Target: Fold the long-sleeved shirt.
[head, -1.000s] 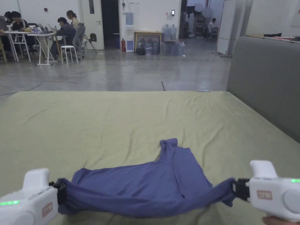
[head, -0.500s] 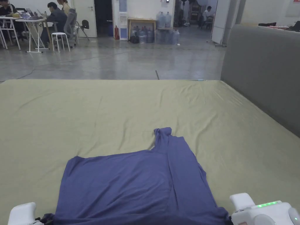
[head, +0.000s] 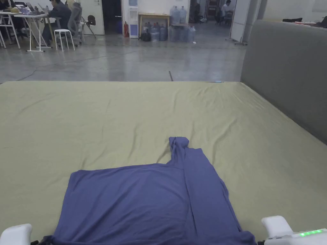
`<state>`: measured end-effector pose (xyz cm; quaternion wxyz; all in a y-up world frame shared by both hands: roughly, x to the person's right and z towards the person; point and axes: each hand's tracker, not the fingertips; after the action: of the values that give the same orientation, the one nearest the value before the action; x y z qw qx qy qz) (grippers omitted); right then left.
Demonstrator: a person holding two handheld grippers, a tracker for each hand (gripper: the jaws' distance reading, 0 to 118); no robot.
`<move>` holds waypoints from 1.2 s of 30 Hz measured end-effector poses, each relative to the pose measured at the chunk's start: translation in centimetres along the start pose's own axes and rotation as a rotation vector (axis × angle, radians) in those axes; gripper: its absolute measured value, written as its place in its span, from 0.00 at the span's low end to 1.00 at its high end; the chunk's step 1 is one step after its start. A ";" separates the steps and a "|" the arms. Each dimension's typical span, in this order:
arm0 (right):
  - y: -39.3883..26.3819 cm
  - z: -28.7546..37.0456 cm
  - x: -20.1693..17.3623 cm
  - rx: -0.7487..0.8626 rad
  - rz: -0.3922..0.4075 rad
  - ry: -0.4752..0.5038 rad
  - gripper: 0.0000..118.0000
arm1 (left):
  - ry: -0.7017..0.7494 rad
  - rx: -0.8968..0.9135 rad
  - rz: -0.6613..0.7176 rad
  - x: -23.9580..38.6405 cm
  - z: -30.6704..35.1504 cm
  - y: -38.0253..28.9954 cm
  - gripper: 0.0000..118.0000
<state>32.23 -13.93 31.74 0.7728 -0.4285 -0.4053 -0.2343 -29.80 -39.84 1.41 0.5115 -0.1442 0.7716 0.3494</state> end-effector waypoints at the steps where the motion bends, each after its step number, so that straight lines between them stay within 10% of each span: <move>1: 0.0 0.2 0.1 0.020 -0.014 0.019 0.18 | -0.008 0.006 0.030 0.3 0.2 0.3 0.10; 2: 0.2 0.4 0.2 0.030 -0.025 0.030 0.67 | 0.000 0.004 0.046 0.0 0.4 0.3 0.52; 3: 0.4 0.4 0.2 0.020 -0.029 0.027 0.97 | 0.000 -0.001 0.052 0.0 0.7 0.0 0.91; 8: 2.4 1.2 -0.1 0.086 -0.063 -0.022 0.91 | -0.015 0.016 0.028 0.4 2.3 1.6 1.00; 9: 2.8 1.3 -0.1 0.108 -0.080 -0.032 0.66 | -0.004 0.013 0.022 -0.3 2.7 1.5 0.98; 10: 3.5 1.7 0.0 0.139 -0.089 -0.031 0.18 | 0.002 0.018 0.006 -0.7 3.3 1.4 0.81; 11: 3.9 1.5 -0.2 0.143 -0.088 -0.036 0.02 | 0.001 0.042 -0.005 -0.8 4.2 1.9 0.10; 19: 9.2 -0.5 -1.7 0.147 -0.025 -0.021 0.02 | 0.069 0.133 -0.179 -3.7 8.6 2.8 0.00; 28: 31.9 -11.7 -3.4 0.151 0.031 0.047 0.02 | -0.111 0.060 0.036 3.7 15.7 -8.6 0.00; 29: 34.5 -13.7 -3.7 0.148 0.019 0.070 0.11 | -0.111 0.060 0.036 3.8 16.2 -9.2 0.00; 32: 42.0 -21.5 -5.2 0.038 0.044 0.079 0.90 | -0.122 0.057 0.051 4.4 17.3 -10.9 0.00; 36: 46.9 -29.5 -7.3 -0.061 0.073 0.021 0.87 | -0.120 0.021 0.085 4.4 17.7 -15.2 0.00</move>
<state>73.97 -14.47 -5.45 0.7715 -0.4641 -0.3740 -0.2226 -10.76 -37.94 -12.56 0.5433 -0.0848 0.7485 0.3707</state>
